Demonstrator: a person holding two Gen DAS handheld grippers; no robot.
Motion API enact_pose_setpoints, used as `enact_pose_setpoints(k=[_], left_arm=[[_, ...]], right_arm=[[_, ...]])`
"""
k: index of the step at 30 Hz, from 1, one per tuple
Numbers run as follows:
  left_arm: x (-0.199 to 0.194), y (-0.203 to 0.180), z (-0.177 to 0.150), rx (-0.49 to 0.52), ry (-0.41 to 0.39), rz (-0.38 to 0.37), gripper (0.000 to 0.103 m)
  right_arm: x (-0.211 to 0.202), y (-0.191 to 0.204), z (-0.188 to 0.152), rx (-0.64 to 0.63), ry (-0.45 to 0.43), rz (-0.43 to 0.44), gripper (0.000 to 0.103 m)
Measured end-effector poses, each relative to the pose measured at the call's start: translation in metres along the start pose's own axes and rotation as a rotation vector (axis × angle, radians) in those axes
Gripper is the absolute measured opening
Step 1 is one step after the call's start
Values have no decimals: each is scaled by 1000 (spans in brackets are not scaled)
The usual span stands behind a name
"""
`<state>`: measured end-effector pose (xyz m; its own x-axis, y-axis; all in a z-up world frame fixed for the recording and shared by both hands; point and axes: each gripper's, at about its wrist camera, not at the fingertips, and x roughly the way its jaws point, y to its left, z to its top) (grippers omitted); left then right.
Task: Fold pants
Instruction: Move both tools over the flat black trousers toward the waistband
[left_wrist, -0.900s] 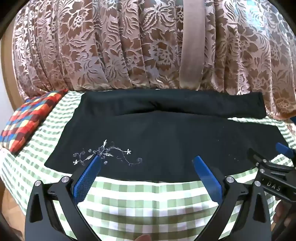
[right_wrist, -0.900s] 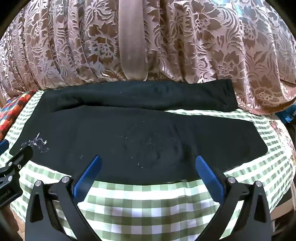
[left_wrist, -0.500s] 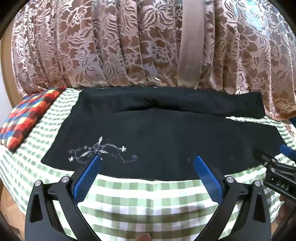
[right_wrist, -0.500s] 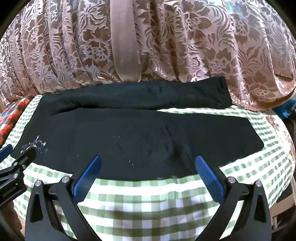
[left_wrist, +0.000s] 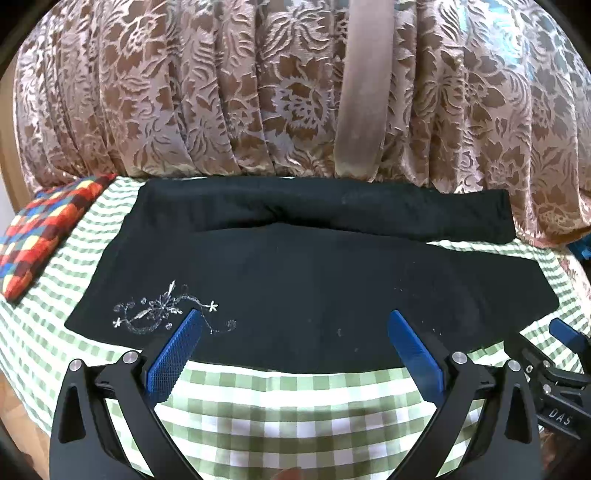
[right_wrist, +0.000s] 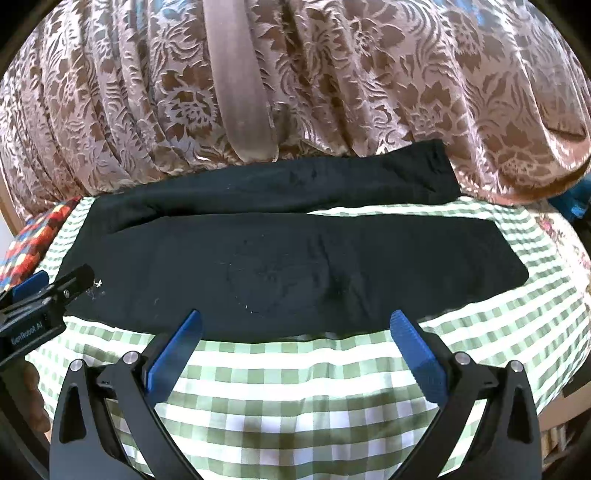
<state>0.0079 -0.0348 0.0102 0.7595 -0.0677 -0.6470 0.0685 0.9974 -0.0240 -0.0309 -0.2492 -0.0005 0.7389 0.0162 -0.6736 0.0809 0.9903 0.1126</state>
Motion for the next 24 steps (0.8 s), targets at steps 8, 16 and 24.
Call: enact_pose_setpoints(k=[8,16,24], left_arm=[[-1,-6,-4,18,-1,-21,100],[6,2,-12,23,30,-63,100],[13,12,-20,44,54,-24,100]], right_arm=[[1,-5,-3,12,6,16,101],[9,1,-7,13,29,18,101],[18,6,-8,18,43,34,101]])
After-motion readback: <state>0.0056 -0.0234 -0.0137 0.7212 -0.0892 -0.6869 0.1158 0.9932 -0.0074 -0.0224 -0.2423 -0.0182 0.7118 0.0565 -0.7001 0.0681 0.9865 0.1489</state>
